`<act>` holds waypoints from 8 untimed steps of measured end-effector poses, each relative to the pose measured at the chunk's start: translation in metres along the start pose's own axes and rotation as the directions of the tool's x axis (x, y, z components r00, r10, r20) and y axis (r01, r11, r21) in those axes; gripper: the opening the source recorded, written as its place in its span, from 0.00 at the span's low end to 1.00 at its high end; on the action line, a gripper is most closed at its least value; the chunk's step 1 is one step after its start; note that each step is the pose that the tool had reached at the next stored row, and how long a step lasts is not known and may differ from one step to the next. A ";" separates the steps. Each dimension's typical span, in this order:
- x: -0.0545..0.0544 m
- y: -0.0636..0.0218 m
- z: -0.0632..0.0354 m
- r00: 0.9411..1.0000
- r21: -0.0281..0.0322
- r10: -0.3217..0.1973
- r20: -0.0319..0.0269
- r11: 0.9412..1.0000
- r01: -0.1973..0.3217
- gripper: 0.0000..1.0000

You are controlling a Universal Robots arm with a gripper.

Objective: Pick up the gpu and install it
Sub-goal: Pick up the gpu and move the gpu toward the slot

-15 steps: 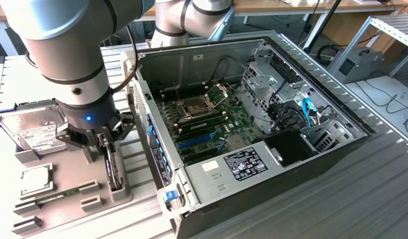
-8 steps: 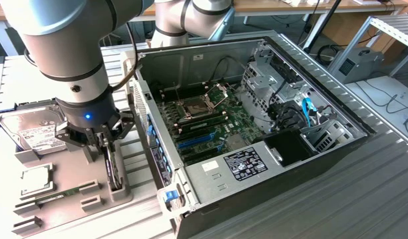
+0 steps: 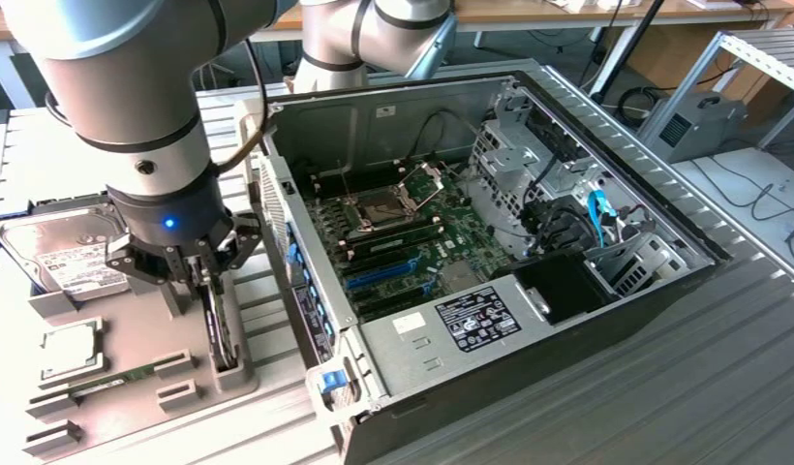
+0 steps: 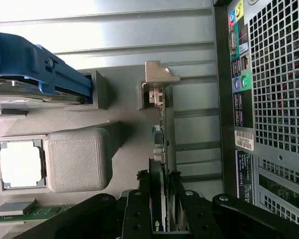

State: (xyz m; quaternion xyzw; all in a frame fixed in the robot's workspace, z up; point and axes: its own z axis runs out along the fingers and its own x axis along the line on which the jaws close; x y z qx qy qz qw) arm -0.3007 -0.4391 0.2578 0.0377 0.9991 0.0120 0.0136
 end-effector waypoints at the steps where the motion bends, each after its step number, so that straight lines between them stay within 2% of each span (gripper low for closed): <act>1: 0.000 0.0000 -0.0005 1.000 0.001 0.000 0.000 1.000 0.000 0.28; 7: 0.000 0.0001 -0.0036 1.000 0.006 0.000 0.000 1.000 0.000 0.28; 8: 0.000 0.0002 -0.0060 1.000 0.010 0.000 0.001 1.000 0.000 0.28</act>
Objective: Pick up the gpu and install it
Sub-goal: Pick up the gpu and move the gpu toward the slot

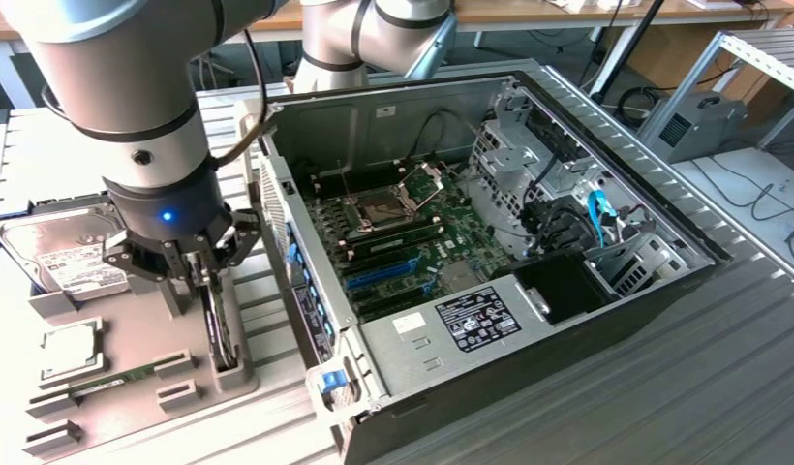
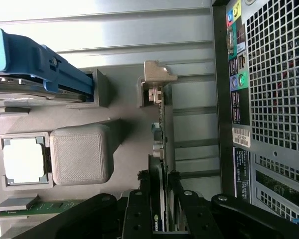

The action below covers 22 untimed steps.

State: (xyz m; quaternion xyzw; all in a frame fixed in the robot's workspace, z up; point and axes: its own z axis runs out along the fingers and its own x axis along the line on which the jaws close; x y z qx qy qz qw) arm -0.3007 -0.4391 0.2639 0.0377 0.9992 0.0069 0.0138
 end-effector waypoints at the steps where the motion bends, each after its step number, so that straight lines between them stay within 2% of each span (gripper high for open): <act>1: 0.000 0.0000 -0.0026 1.000 0.006 0.000 0.001 1.000 0.000 0.28; 2: 0.000 0.0000 -0.0041 1.000 0.012 0.000 0.001 1.000 0.000 0.28; 4: 0.000 0.0001 -0.0100 1.000 0.031 -0.001 0.002 1.000 0.001 0.28; 5: 0.000 0.0002 -0.0123 1.000 0.035 -0.001 0.003 0.999 0.001 0.28; 7: 0.000 0.0002 -0.0159 1.000 0.041 -0.001 0.003 0.999 0.001 0.28; 9: 0.000 0.0003 -0.0173 1.000 0.043 -0.001 0.003 0.999 0.001 0.28; 11: 0.000 0.0004 -0.0184 1.000 0.050 -0.002 0.004 0.999 0.001 0.28; 22: -0.001 0.0005 -0.0202 1.000 0.050 -0.002 0.004 0.999 0.001 0.28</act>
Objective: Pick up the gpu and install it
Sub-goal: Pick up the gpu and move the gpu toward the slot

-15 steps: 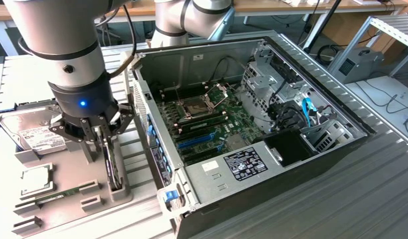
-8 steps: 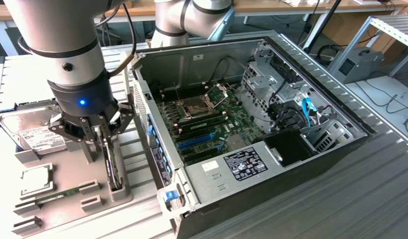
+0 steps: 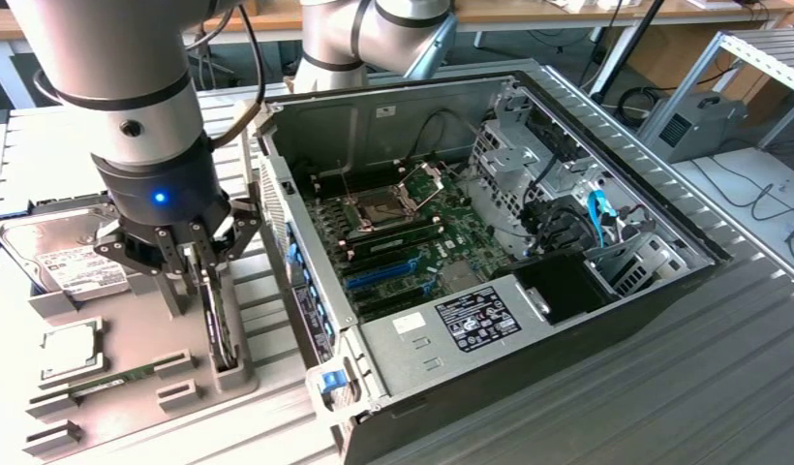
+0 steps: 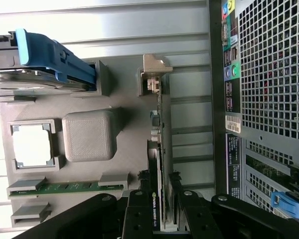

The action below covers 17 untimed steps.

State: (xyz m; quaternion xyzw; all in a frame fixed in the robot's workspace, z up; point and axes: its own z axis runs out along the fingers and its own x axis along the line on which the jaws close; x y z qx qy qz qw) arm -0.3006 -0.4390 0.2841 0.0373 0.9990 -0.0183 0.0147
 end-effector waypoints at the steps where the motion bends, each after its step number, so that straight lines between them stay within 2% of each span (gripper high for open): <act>1: 0.000 0.0000 -0.0002 1.000 0.000 0.000 0.000 1.000 0.000 0.28; 17: 0.000 -0.0001 -0.0027 1.000 0.001 0.000 0.000 1.000 0.000 0.28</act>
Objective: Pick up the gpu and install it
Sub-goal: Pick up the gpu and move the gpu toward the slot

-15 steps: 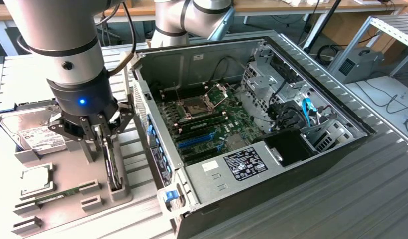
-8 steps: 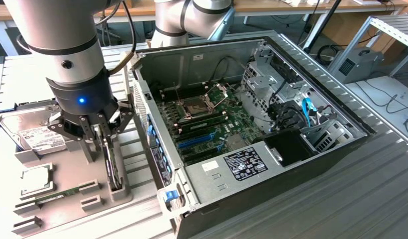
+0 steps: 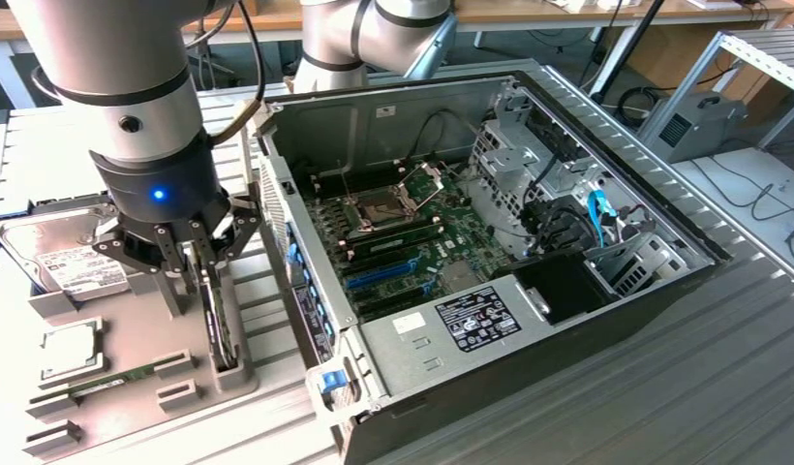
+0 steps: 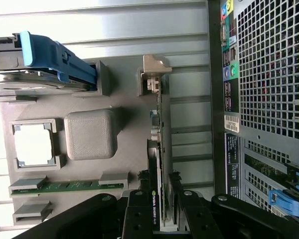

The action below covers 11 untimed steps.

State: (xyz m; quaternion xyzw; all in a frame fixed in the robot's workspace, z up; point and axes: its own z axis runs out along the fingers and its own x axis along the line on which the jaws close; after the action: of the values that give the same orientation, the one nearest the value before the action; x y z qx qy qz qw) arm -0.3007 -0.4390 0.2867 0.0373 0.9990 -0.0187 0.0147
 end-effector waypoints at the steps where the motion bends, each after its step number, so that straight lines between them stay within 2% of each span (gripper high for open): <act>1: 0.000 0.0000 -0.0003 1.000 0.000 0.000 0.000 1.000 0.000 0.28; 11: 0.000 -0.0001 -0.0032 1.000 0.001 0.000 0.000 1.000 0.000 0.28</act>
State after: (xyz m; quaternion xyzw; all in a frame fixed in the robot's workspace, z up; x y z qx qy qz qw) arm -0.3007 -0.4390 0.2900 0.0373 0.9990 -0.0191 0.0147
